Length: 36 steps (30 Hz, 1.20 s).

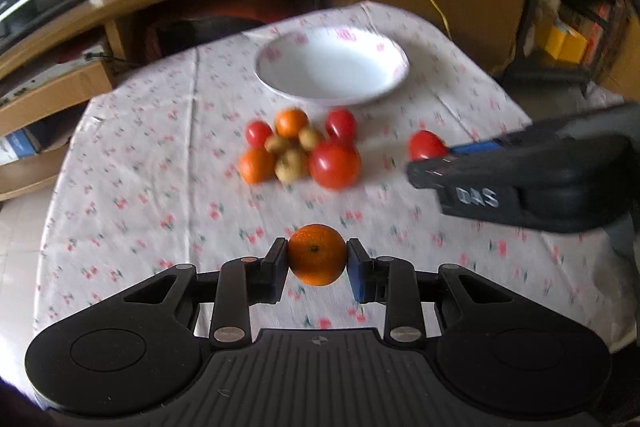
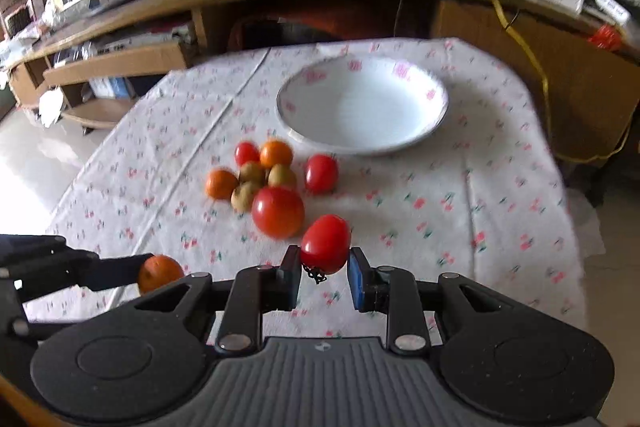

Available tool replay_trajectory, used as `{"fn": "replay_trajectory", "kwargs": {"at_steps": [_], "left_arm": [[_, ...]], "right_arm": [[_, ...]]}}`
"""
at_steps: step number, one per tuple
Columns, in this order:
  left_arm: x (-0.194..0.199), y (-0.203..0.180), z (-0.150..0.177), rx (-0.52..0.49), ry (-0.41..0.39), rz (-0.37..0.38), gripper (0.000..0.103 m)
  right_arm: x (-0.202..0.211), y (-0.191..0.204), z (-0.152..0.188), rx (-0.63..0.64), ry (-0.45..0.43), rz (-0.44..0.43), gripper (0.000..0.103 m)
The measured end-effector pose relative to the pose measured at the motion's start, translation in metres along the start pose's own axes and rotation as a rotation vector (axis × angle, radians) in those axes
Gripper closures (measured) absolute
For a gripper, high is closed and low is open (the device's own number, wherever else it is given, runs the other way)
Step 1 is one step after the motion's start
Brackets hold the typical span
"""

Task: Organize fruits
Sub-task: 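Grasp the red cherry tomato with the right tool, then carry the tangerine and cherry tomato over the white bowl and release both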

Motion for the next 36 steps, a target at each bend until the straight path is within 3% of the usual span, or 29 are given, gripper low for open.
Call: {"fn": "replay_trajectory", "kwargs": {"at_steps": [5, 17, 36], "left_arm": [[-0.004, 0.001, -0.032, -0.027, -0.035, -0.013, 0.064], [-0.041, 0.025, -0.109, 0.036, -0.088, 0.001, 0.064], [-0.104, 0.048, -0.128, 0.076, 0.001, -0.007, 0.063]], "right_arm": [[0.005, -0.014, -0.027, -0.038, -0.041, 0.025, 0.076], [-0.039, -0.020, -0.089, -0.033, -0.048, 0.073, 0.076], [-0.113, -0.035, -0.100, -0.085, 0.072, 0.057, 0.076]]}}
Point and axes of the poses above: each gripper's, at about its wrist camera, not at the fingertips, and x roughly against the way its jaws point, y to its left, z to its underside, the point moved 8 cm from there along -x, roughly the way its jaws point, and after that the axes turned 15 degrees about z, right-handed, at the moved point
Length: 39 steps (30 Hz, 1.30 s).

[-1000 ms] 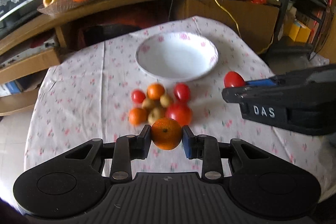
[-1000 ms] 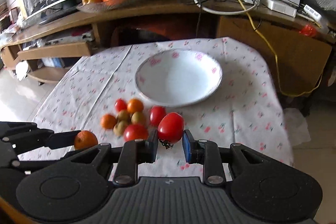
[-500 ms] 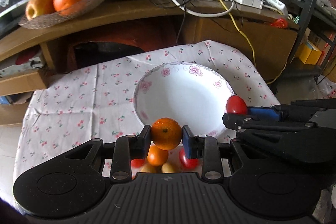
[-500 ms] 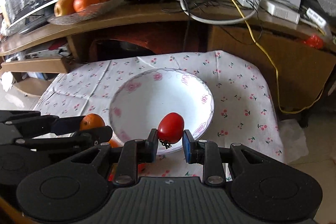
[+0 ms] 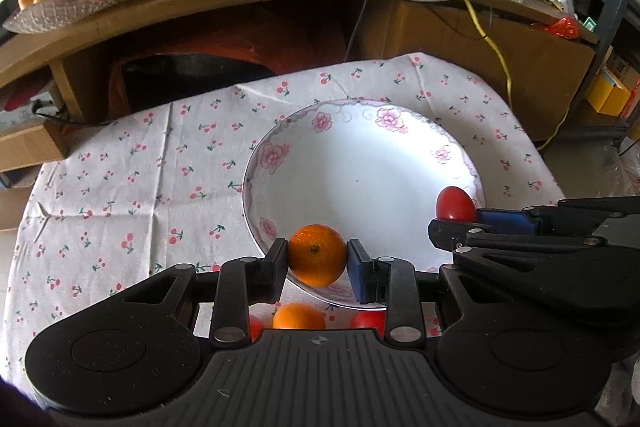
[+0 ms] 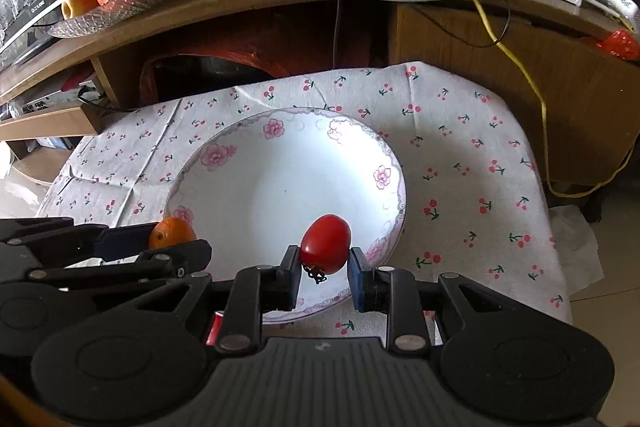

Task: Organize fruits
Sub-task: 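Carry the tangerine and cherry tomato over the white bowl and release both, then move the right tool to the large red tomato and grasp it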

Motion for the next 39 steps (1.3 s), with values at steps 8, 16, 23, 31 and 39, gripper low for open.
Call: {"fn": "replay_trajectory", "kwargs": {"at_steps": [8, 16, 23, 31, 39], "left_arm": [[-0.006, 0.006, 0.000, 0.010, 0.009, -0.012, 0.063], [-0.006, 0.007, 0.000, 0.014, 0.011, -0.024, 0.060], [0.001, 0.005, -0.004, 0.005, -0.014, -0.031, 0.058], [0.008, 0.010, -0.007, 0.015, -0.031, -0.036, 0.051], [0.018, 0.010, -0.007, 0.003, -0.045, -0.037, 0.044]], "right_arm": [[-0.007, 0.003, -0.001, 0.002, 0.007, -0.003, 0.076], [-0.007, 0.003, -0.001, 0.001, 0.003, 0.005, 0.076], [0.000, 0.002, -0.005, -0.005, -0.023, 0.005, 0.075], [0.004, 0.001, -0.009, -0.023, -0.035, -0.008, 0.072], [0.013, 0.000, -0.009, -0.032, -0.051, -0.017, 0.071]]}}
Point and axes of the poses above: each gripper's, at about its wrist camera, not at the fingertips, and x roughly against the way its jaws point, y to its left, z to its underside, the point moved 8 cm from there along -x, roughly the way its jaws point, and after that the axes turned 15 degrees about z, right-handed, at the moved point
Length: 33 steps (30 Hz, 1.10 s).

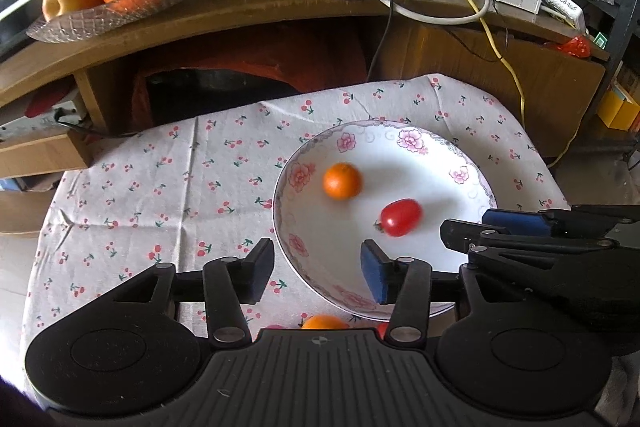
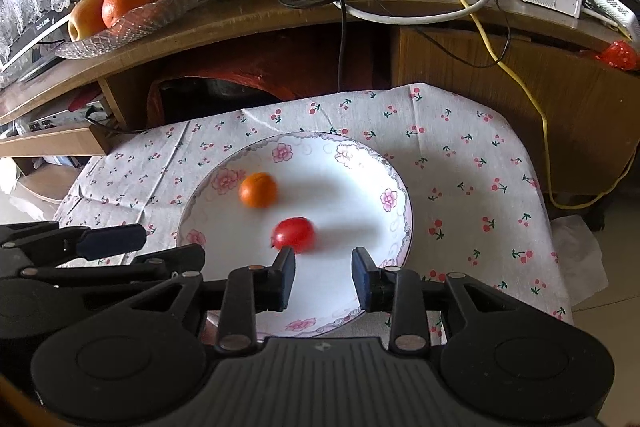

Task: Organize fruits
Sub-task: 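Move the right tool to the large red tomato and grasp it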

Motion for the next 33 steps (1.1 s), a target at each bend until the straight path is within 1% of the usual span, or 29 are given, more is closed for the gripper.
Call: {"fn": "replay_trajectory", "kwargs": {"at_steps": [3, 8, 12, 14, 17, 26, 28, 30, 33], "left_arm": [[0.004, 0.000, 0.001, -0.007, -0.002, 0.000, 0.041], [0.012, -0.001, 0.003, -0.021, -0.006, 0.004, 0.040], [0.020, 0.001, 0.007, -0.033, -0.008, -0.001, 0.034], [0.023, 0.003, 0.009, -0.040, -0.008, -0.006, 0.033], [0.029, 0.008, 0.014, -0.033, -0.008, -0.004, 0.032], [0.044, 0.019, 0.025, -0.024, -0.006, -0.008, 0.031], [0.047, 0.022, 0.029, -0.023, -0.006, -0.010, 0.029], [0.050, 0.027, 0.033, -0.015, -0.004, -0.010, 0.029], [0.054, 0.032, 0.039, -0.006, 0.003, -0.006, 0.029]], "right_arm": [[0.004, -0.001, 0.002, -0.007, 0.005, -0.006, 0.068], [0.011, -0.001, 0.005, -0.012, 0.003, -0.011, 0.068], [0.018, 0.000, 0.009, -0.009, 0.000, -0.020, 0.067], [0.023, 0.001, 0.013, -0.003, 0.001, -0.027, 0.065], [0.030, 0.006, 0.023, 0.024, 0.013, -0.041, 0.060], [0.051, 0.028, 0.054, 0.109, 0.032, -0.101, 0.058], [0.055, 0.035, 0.061, 0.131, 0.039, -0.120, 0.053], [0.056, 0.041, 0.067, 0.153, 0.043, -0.130, 0.051], [0.054, 0.050, 0.075, 0.190, 0.054, -0.134, 0.051]]}}
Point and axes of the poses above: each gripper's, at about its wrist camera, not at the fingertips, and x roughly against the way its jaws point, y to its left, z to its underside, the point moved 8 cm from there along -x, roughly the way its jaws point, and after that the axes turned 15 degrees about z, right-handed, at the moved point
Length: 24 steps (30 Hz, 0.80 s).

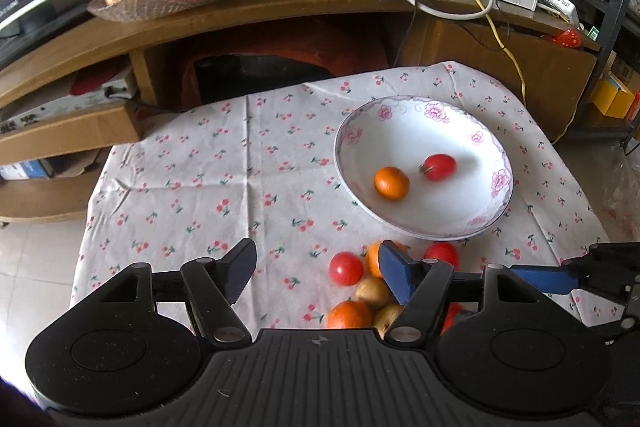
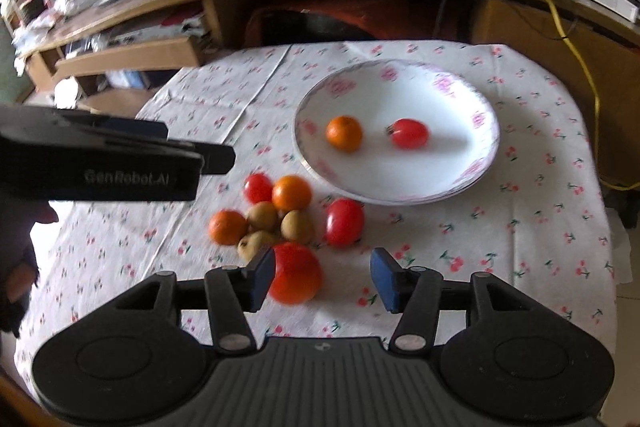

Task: Organize fruits
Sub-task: 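Move the right tool to the large red tomato and grasp it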

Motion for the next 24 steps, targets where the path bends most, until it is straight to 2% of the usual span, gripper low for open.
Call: {"fn": "replay_trajectory", "kwargs": {"at_steps": [11, 15, 17, 18, 20, 24], "left_arm": [[0.003, 0.007, 0.011, -0.020, 0.032, 0.027, 0.025], [-0.001, 0.007, 0.016, -0.033, 0.055, 0.037, 0.021], [-0.002, 0.007, 0.018, -0.036, 0.064, 0.036, 0.021], [-0.004, 0.008, 0.019, -0.036, 0.070, 0.036, 0.021], [-0.006, 0.009, 0.021, -0.036, 0.080, 0.038, 0.021], [-0.011, 0.010, 0.026, -0.030, 0.095, 0.047, 0.026]], "right_arm": [[-0.025, 0.021, 0.010, 0.086, 0.055, -0.020, 0.046], [-0.034, 0.029, 0.013, 0.108, 0.061, -0.013, 0.046], [-0.038, 0.031, 0.013, 0.104, 0.069, -0.013, 0.049], [-0.040, 0.031, 0.013, 0.101, 0.076, -0.008, 0.055], [-0.039, 0.031, 0.012, 0.098, 0.076, -0.004, 0.061], [-0.037, 0.029, 0.014, 0.095, 0.085, -0.008, 0.062]]}}
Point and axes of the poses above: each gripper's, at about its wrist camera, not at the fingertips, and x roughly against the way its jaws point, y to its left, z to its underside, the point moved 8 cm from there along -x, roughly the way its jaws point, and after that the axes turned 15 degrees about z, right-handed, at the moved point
